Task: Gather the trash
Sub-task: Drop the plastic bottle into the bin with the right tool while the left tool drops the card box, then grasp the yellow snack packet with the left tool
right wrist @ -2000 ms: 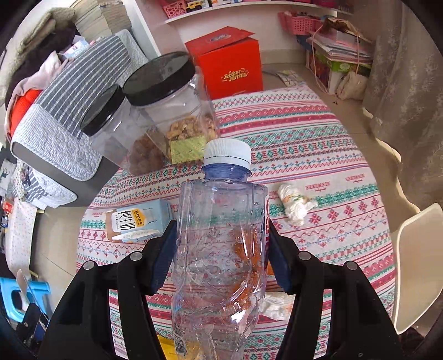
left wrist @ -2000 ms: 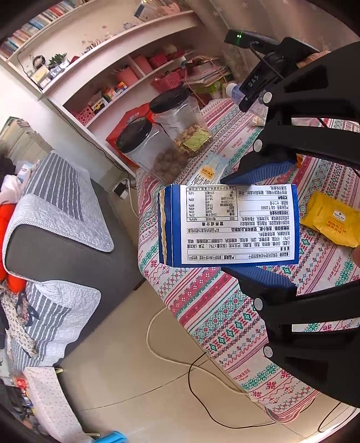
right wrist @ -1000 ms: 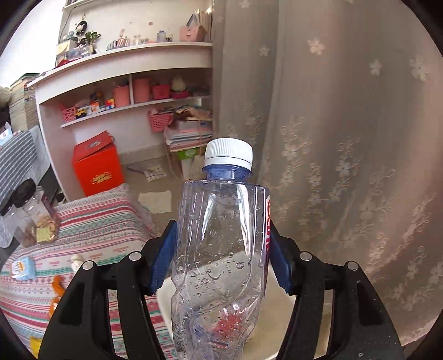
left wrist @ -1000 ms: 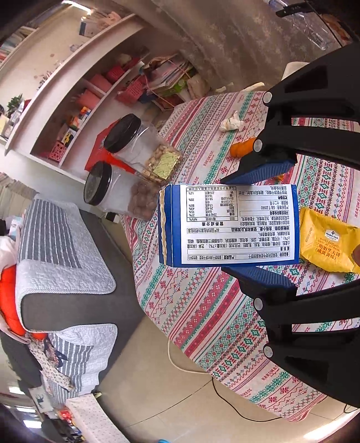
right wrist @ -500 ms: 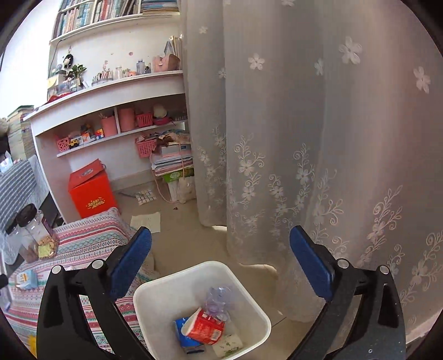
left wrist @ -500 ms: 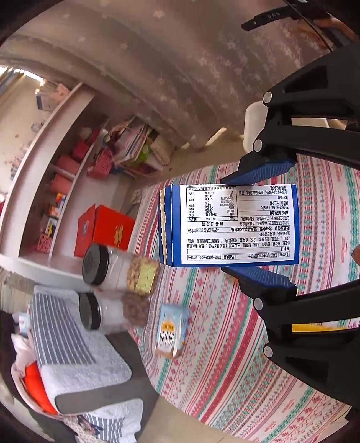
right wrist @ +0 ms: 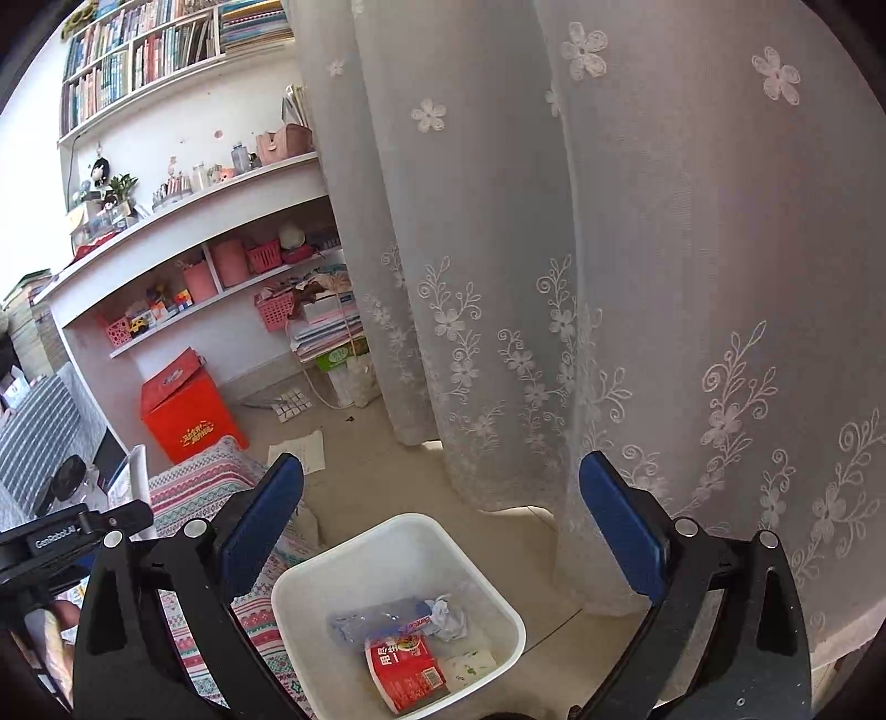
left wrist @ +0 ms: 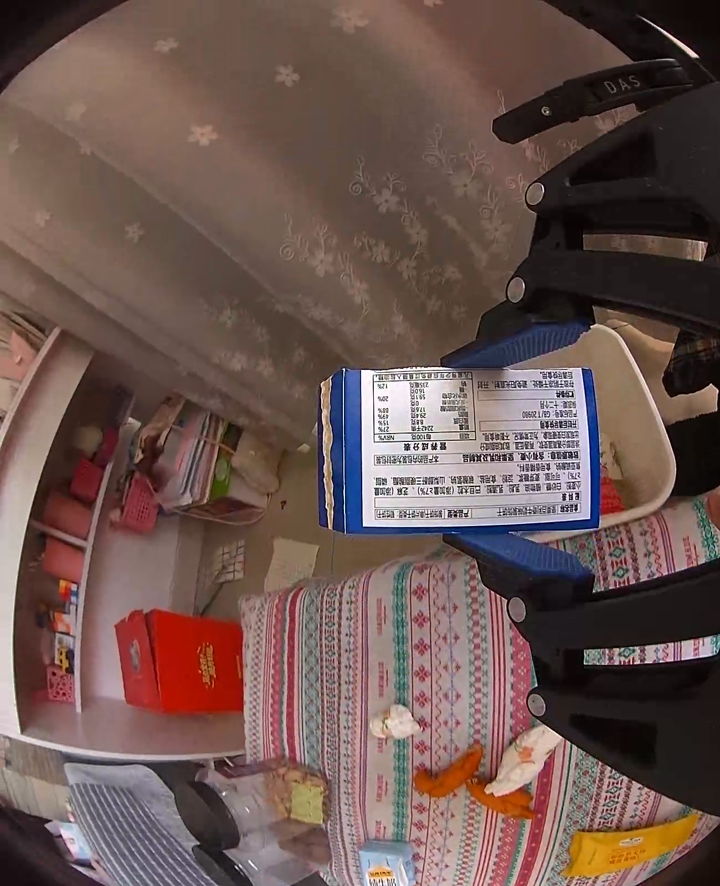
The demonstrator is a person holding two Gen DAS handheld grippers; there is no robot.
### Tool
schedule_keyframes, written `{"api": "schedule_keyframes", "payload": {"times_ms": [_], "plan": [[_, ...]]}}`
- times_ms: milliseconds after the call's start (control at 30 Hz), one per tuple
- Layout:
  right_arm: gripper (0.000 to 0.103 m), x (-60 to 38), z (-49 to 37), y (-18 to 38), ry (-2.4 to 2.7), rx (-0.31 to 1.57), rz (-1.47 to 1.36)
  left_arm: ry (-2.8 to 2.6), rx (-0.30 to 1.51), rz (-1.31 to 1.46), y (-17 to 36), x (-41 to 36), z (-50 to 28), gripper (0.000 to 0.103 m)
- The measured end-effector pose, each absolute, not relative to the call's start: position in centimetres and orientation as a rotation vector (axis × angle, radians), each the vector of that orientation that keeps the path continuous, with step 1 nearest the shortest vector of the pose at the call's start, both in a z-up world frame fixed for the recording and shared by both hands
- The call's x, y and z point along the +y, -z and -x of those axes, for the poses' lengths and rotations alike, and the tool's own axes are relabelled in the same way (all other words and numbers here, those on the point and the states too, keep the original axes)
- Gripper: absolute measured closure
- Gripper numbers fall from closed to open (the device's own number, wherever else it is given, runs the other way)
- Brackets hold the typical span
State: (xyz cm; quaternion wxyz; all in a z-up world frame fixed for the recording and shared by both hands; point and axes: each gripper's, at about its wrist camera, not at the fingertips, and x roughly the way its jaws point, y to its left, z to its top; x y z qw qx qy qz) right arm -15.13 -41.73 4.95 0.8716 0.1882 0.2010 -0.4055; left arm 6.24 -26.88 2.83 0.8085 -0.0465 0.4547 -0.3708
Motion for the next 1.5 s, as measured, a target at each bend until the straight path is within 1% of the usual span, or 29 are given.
{"api": "schedule_keyframes", "payload": {"times_ms": [100, 167, 200, 233, 300, 333, 400, 467, 733, 1033, 1167, 1300, 1500], "plan": [[0.007, -42.1, 15.4, -5.0, 0.859, 0.414, -0.406, 0.843, 1.015, 0.091, -2.0, -29.1, -5.9, 0.046], [0.007, -42.2, 15.6, -5.0, 0.868, 0.404, -0.415, 0.851, 1.054, 0.058, -1.2, -30.4, -5.8, 0.040], [0.007, -42.2, 15.7, -5.0, 0.871, 0.401, -0.415, 0.847, 1.067, 0.048, -0.9, -30.9, -5.9, 0.035], [0.007, -42.2, 15.7, -5.0, 0.873, 0.401, -0.414, 0.847, 1.077, 0.045, -0.5, -31.1, -5.9, 0.034], [0.007, -42.2, 15.6, -5.0, 0.869, 0.406, -0.413, 0.854, 1.098, 0.051, 0.0, -31.0, -6.1, 0.033], [0.007, -42.2, 15.5, -5.0, 0.866, 0.409, -0.411, 0.855, 1.104, 0.055, 0.1, -30.7, -6.2, 0.030], [0.007, -42.1, 15.2, -5.0, 0.858, 0.419, -0.407, 0.838, 1.104, 0.051, 0.3, -29.9, -6.4, 0.027], [0.007, -41.8, 14.6, -4.8, 0.842, 0.439, -0.399, 0.814, 1.098, 0.039, 0.5, -28.9, -6.6, 0.027], [0.007, -37.8, 9.9, -3.1, 0.692, 0.610, -0.281, 0.614, 1.072, -0.070, 2.3, -22.0, -7.1, 0.023], [0.007, -32.1, 5.6, -0.1, 0.517, 0.779, -0.150, 0.384, 1.138, -0.127, 5.9, -11.4, -8.8, 0.023], [0.007, -30.1, 4.3, 0.7, 0.470, 0.817, -0.103, 0.291, 1.198, -0.136, 7.3, -6.3, -10.1, 0.023], [0.007, -28.7, 3.0, 1.6, 0.420, 0.864, -0.101, 0.201, 1.316, -0.164, 9.8, -1.7, -11.4, 0.023], [0.007, -26.6, 1.3, 2.6, 0.382, 0.903, -0.065, 0.127, 1.412, -0.055, 13.5, 2.9, -12.6, 0.023]]}}
